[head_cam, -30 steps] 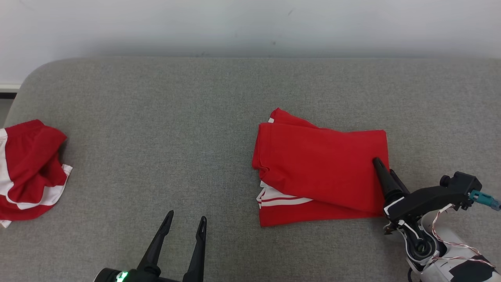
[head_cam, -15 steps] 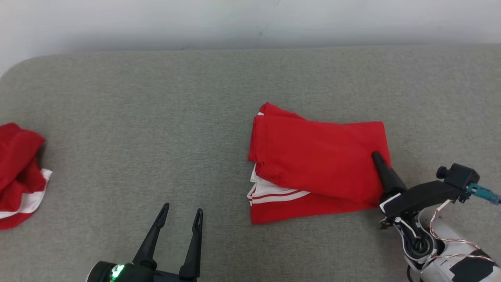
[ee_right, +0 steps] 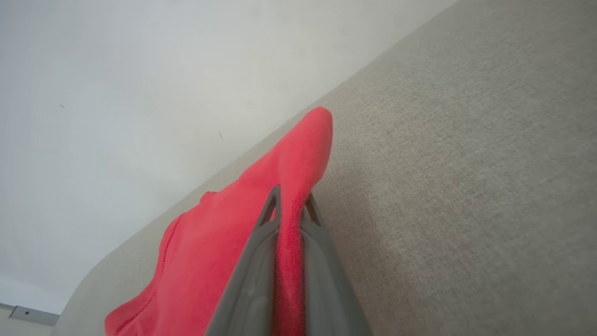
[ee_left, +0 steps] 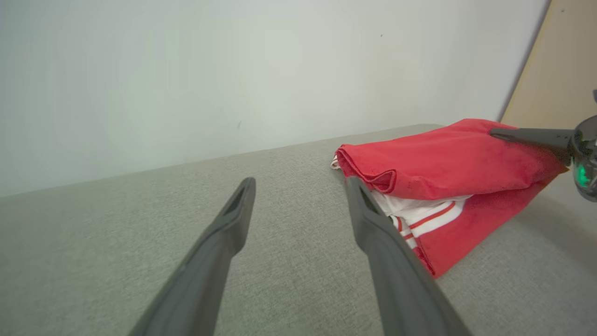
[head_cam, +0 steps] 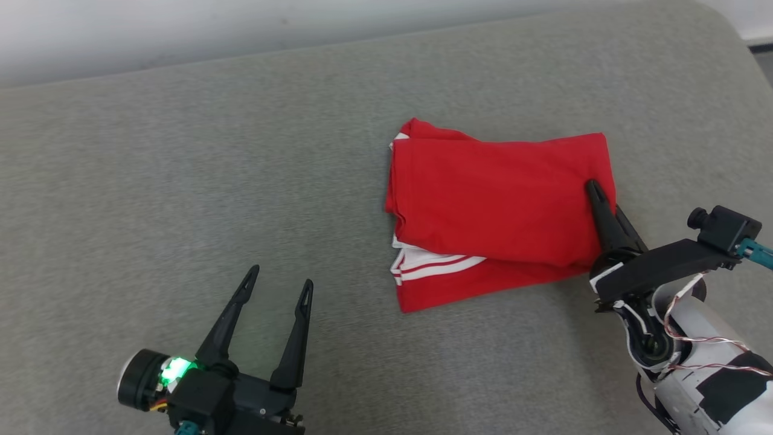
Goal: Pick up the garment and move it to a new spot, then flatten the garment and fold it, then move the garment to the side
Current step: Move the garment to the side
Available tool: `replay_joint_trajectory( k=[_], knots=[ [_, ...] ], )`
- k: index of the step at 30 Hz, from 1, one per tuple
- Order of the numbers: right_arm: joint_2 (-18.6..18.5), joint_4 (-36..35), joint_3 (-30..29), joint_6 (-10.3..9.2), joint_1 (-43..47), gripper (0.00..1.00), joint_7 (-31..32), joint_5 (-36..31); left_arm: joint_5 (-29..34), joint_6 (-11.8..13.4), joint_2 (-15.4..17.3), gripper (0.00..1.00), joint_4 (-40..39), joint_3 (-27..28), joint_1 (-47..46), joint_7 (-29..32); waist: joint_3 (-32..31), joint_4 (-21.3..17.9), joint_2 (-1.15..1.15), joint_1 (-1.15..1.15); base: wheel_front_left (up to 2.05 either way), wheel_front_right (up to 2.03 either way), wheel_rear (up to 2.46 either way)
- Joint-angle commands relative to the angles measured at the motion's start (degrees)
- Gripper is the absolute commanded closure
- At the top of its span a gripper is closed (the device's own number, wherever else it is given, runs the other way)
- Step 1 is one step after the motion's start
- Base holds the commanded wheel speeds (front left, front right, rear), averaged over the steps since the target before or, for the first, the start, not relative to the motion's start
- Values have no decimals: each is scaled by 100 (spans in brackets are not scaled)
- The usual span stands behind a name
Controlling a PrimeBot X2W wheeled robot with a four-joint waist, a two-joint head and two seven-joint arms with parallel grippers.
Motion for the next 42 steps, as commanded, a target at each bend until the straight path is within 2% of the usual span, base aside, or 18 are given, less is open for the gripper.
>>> replay_joint_trajectory(
  k=[1, 4, 9, 17, 24, 31, 34, 42],
  knots=[
    [73, -39, 4, 2, -45, 100, -27, -120, 69, -15, 79, 0, 0, 12, -89, -27, 362, -633, -1, -1, 0, 0, 0],
    [156, -49, -135, 2, -56, 100, -28, -387, 130, -69, 180, 0, 35, -38, -246, -27, 496, -1048, -1, -1, 0, 0, 0],
    [325, -69, -291, 2, 75, 100, -29, -606, 184, -103, 316, 0, 39, -71, -361, -28, 607, -1486, -1, -1, 0, 0, 0],
    [244, 2, -414, 2, 136, 100, -29, -983, 233, -166, 475, 0, -41, -208, -578, -27, 816, -1792, -1, -1, 0, 0, 0],
    [-86, 143, -991, 2, -382, 100, -30, -1870, 382, -316, 481, 0, -164, -528, -1072, -27, 1282, -1577, -1, -1, 0, 0, 0],
    [-545, 458, -1720, 2, -1090, 100, -30, -2931, 472, -471, 236, 0, -298, -932, -1769, -27, 1913, -1146, -1, -1, 0, 0, 0],
    [-638, 601, -1948, 2, -1254, 100, -30, -3176, 488, -474, 180, 0, -359, -1031, -1934, -27, 2063, -1036, -1, -1, 0, 0, 0],
    [-1073, 1326, -2991, 1, -1649, 100, -30, -4140, 546, -456, 73, 0, -650, -1279, -2335, -27, 2387, -612, -1, -1, 0, 0, 0]
  ],
)
